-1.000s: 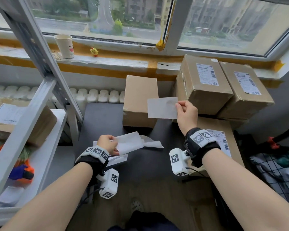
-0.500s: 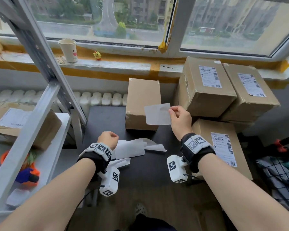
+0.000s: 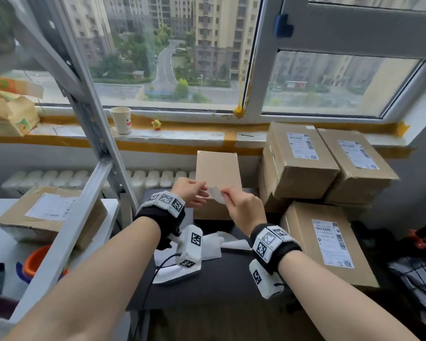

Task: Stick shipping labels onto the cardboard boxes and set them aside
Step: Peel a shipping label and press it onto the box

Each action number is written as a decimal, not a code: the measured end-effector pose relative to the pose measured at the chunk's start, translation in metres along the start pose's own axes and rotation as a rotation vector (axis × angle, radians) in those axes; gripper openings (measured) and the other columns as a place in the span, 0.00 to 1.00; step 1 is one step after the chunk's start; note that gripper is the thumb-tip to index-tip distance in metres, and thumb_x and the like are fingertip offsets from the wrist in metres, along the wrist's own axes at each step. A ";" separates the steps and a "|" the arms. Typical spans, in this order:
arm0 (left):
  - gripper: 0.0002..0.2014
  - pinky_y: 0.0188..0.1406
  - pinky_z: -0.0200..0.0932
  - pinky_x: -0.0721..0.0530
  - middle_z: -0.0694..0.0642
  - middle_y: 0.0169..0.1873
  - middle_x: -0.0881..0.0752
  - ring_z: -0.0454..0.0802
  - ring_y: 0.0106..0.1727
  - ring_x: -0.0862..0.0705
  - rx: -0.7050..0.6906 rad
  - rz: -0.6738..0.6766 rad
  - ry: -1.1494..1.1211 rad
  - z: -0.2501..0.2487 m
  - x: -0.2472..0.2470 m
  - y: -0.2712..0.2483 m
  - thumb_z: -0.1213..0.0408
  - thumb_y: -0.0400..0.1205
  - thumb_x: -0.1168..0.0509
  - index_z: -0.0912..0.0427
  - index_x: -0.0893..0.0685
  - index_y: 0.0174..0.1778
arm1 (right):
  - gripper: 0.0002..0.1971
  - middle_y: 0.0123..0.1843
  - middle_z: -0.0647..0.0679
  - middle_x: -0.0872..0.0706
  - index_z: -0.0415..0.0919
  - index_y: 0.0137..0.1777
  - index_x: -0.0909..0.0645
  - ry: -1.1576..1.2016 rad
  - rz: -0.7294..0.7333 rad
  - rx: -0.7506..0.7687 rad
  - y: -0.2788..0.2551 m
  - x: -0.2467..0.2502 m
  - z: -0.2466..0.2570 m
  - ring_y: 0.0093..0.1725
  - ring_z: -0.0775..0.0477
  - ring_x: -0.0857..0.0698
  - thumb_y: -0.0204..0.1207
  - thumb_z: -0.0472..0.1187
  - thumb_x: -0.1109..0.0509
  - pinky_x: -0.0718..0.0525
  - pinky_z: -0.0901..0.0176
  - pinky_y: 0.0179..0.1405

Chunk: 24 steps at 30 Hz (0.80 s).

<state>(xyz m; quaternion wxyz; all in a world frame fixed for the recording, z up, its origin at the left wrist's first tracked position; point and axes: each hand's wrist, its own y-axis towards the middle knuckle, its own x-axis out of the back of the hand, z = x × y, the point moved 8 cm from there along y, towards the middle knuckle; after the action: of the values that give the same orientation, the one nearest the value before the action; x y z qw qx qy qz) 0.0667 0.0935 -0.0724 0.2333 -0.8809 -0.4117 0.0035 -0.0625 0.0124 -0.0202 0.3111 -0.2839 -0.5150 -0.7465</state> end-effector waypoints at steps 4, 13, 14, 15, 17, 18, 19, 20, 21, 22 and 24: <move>0.12 0.26 0.36 0.17 0.54 0.28 0.14 0.43 0.22 0.17 0.034 -0.007 0.008 0.011 0.005 -0.002 0.59 0.81 0.34 0.63 0.17 0.38 | 0.11 0.31 0.48 0.12 0.43 0.47 0.14 -0.046 0.026 0.138 -0.014 -0.007 0.016 0.27 0.46 0.14 0.75 0.40 0.39 0.18 0.59 0.17; 0.03 0.22 0.30 0.18 0.59 0.33 0.15 0.47 0.28 0.19 -0.011 -0.067 0.021 0.005 0.011 0.007 0.73 0.75 0.29 0.64 0.16 0.39 | 0.12 0.39 0.46 0.09 0.40 0.45 0.14 -0.104 0.067 0.350 -0.011 -0.023 0.023 0.34 0.47 0.11 0.76 0.42 0.39 0.17 0.59 0.21; 0.04 0.23 0.31 0.18 0.59 0.33 0.15 0.46 0.28 0.18 -0.026 -0.087 0.020 0.002 0.013 0.010 0.73 0.75 0.29 0.63 0.17 0.37 | 0.14 0.40 0.46 0.09 0.39 0.46 0.14 -0.089 0.070 0.329 -0.007 -0.024 0.019 0.35 0.47 0.11 0.77 0.45 0.39 0.16 0.59 0.22; 0.05 0.22 0.31 0.18 0.59 0.33 0.15 0.46 0.28 0.18 -0.040 -0.104 0.008 -0.002 0.016 0.014 0.73 0.75 0.28 0.62 0.17 0.36 | 0.16 0.42 0.45 0.09 0.38 0.48 0.15 -0.071 0.074 0.295 -0.003 -0.024 0.013 0.37 0.46 0.10 0.77 0.48 0.40 0.14 0.59 0.24; 0.06 0.20 0.29 0.19 0.58 0.33 0.16 0.46 0.29 0.18 -0.070 -0.129 -0.040 -0.009 0.019 0.022 0.74 0.75 0.29 0.63 0.18 0.35 | 0.21 0.46 0.42 0.09 0.37 0.51 0.16 -0.034 0.068 0.193 0.006 -0.023 -0.004 0.40 0.44 0.10 0.77 0.53 0.40 0.12 0.57 0.28; 0.06 0.20 0.29 0.19 0.59 0.34 0.16 0.47 0.30 0.18 -0.085 -0.137 -0.064 -0.013 0.020 0.026 0.74 0.75 0.29 0.63 0.18 0.35 | 0.21 0.47 0.41 0.10 0.36 0.52 0.16 0.000 0.056 0.123 0.012 -0.023 -0.015 0.41 0.43 0.10 0.78 0.54 0.41 0.11 0.56 0.30; 0.06 0.21 0.28 0.18 0.59 0.35 0.15 0.47 0.31 0.17 -0.096 -0.139 -0.082 -0.015 0.020 0.030 0.74 0.75 0.29 0.63 0.18 0.35 | 0.20 0.48 0.41 0.11 0.37 0.52 0.17 0.047 0.042 0.036 0.016 -0.023 -0.027 0.43 0.43 0.11 0.79 0.53 0.40 0.11 0.54 0.33; 0.05 0.22 0.28 0.18 0.58 0.35 0.15 0.47 0.32 0.17 -0.105 -0.139 -0.091 -0.017 0.018 0.035 0.74 0.75 0.29 0.63 0.18 0.35 | 0.18 0.49 0.42 0.12 0.37 0.52 0.18 0.104 0.027 -0.068 0.021 -0.022 -0.040 0.45 0.43 0.12 0.79 0.52 0.39 0.12 0.52 0.36; 0.05 0.23 0.28 0.17 0.57 0.34 0.15 0.47 0.32 0.17 -0.109 -0.138 -0.094 -0.018 0.016 0.040 0.74 0.75 0.29 0.64 0.17 0.36 | 0.15 0.49 0.43 0.13 0.37 0.52 0.18 0.157 0.019 -0.187 0.026 -0.022 -0.055 0.46 0.45 0.14 0.80 0.50 0.37 0.13 0.53 0.38; 0.04 0.23 0.28 0.17 0.57 0.34 0.15 0.47 0.32 0.17 -0.110 -0.136 -0.098 -0.018 0.013 0.044 0.74 0.75 0.29 0.65 0.17 0.37 | 0.13 0.48 0.45 0.14 0.38 0.51 0.18 0.200 0.029 -0.314 0.029 -0.024 -0.070 0.45 0.47 0.15 0.80 0.49 0.36 0.16 0.56 0.39; 0.02 0.24 0.28 0.17 0.57 0.35 0.15 0.47 0.33 0.16 -0.107 -0.132 -0.105 -0.018 0.007 0.055 0.74 0.75 0.29 0.68 0.16 0.42 | 0.12 0.44 0.51 0.16 0.41 0.48 0.18 0.270 0.124 -0.560 0.033 -0.038 -0.098 0.43 0.52 0.18 0.79 0.50 0.34 0.23 0.63 0.36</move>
<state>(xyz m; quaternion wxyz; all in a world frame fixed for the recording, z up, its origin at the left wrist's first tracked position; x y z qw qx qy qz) 0.1146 0.0607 -0.0783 0.1637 -0.8616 -0.4802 0.0122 -0.0237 -0.0833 -0.0591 0.3315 -0.2879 -0.2253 -0.8698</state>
